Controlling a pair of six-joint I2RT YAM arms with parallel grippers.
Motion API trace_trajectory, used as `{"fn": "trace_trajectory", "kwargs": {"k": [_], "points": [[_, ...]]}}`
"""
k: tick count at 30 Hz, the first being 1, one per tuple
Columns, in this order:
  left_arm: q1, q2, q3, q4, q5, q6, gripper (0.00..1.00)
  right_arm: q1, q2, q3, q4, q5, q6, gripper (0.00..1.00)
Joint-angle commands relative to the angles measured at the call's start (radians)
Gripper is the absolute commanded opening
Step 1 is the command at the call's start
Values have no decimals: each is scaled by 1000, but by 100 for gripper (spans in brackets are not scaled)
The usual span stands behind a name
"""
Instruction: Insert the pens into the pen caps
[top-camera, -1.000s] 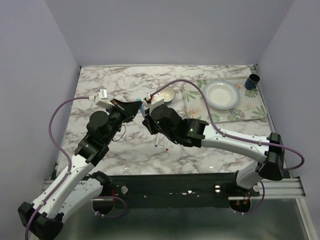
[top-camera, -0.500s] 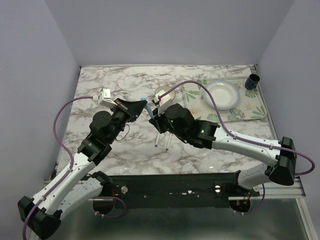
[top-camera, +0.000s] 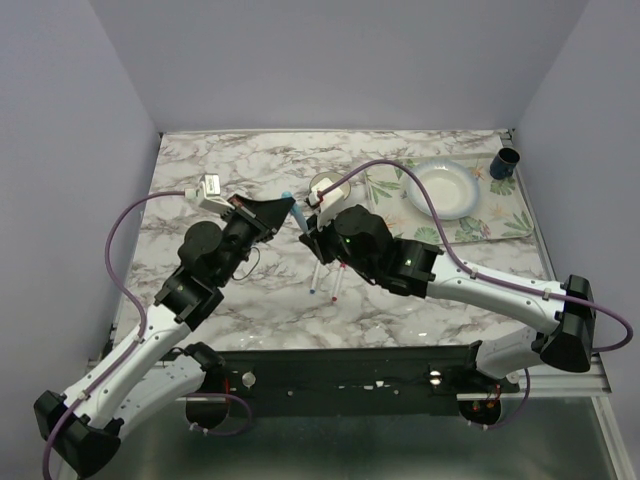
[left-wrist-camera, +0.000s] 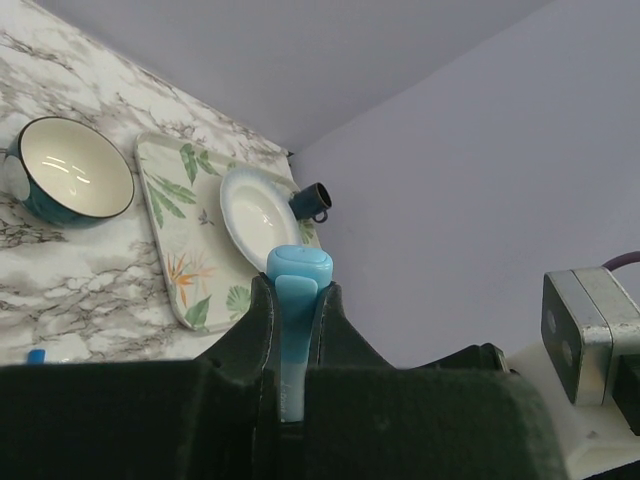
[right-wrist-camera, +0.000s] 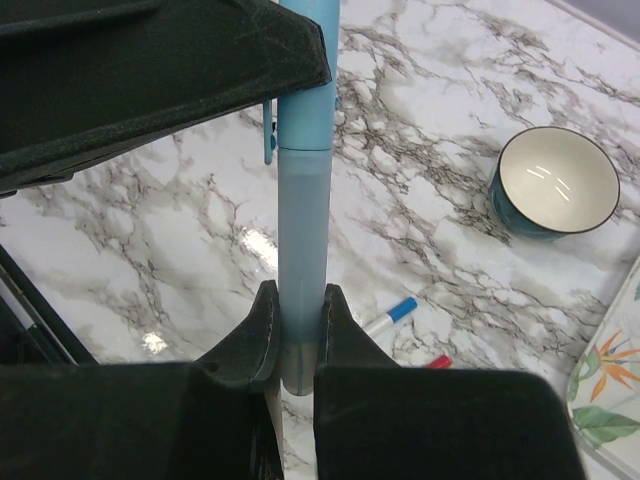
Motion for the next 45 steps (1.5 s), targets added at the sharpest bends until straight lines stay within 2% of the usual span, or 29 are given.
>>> {"fn": "trace_trajectory", "kwargs": {"k": [1,5,10,16,18,19,21,24,25,27,31,36,38,39,42,43,45], "points": [[-122,47,-12,-169,280,-40,0,-17,-7,90,398,-18,-39,1],[-220,121,-1,-181,230,-43,0,-26,23,128,433,-42,-122,1],[-234,135,-29,-162,214,-71,0,-43,43,184,427,-36,-209,1],[-230,82,45,-252,102,46,0,-43,-8,125,402,-70,-167,3],[-225,69,97,-277,60,102,0,-43,-31,84,382,-88,-148,18],[-224,58,112,-289,53,118,0,-43,-43,70,378,-106,-134,31],[-222,52,152,-292,40,168,0,-45,-77,40,361,-133,-90,41],[-213,49,197,-309,39,225,0,-43,-141,-33,330,-214,-18,63],[-213,46,205,-321,40,236,0,-45,-160,-60,326,-284,27,84],[-207,43,232,-335,43,269,0,-42,-236,-173,347,-358,77,93],[-172,34,274,-427,29,348,0,-43,-395,-361,385,-448,173,95],[-112,31,284,-470,123,415,0,-42,-571,-509,318,-487,191,95],[-66,41,283,-468,228,444,0,-42,-653,-537,271,-447,223,96],[-41,48,274,-461,370,473,0,-42,-678,-554,254,-423,235,96],[89,103,232,-410,627,465,0,-43,-756,-591,174,-279,303,96],[120,127,228,-415,658,464,0,-42,-772,-606,169,-228,338,96],[149,215,263,-474,628,492,0,-42,-807,-625,132,-200,361,96]]}}
